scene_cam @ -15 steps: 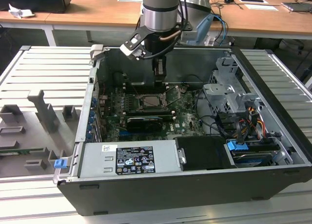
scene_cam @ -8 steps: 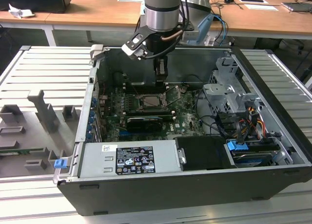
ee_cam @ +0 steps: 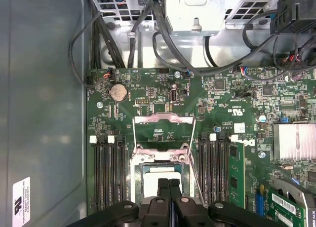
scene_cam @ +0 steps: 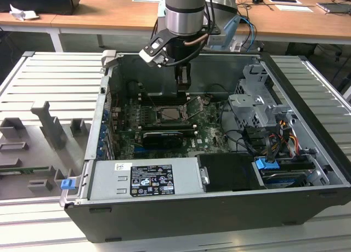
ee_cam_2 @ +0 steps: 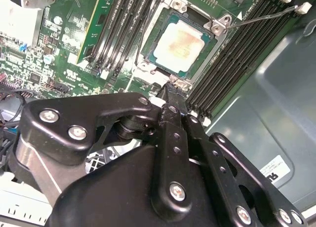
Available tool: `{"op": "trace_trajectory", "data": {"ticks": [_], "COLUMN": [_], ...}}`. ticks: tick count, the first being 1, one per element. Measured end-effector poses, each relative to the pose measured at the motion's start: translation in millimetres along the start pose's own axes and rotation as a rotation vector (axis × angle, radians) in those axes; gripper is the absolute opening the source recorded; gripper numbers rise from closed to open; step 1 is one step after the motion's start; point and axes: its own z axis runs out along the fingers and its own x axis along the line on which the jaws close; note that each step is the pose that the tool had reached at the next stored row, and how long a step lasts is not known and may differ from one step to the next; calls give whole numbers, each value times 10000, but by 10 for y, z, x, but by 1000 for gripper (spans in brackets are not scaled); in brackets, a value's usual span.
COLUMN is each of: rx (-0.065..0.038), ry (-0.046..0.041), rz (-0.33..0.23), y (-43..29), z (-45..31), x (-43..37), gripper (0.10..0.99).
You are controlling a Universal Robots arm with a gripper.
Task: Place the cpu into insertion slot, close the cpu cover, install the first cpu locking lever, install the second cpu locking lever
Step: 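Close the cpu cover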
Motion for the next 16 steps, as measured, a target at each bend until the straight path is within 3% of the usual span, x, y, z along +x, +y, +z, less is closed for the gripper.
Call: {"op": "trace_trajectory", "data": {"ticks": [16], "rx": [0], "ry": [0], "rz": [-1], "y": [45], "z": [2], "x": [1], "gripper": [106]}}
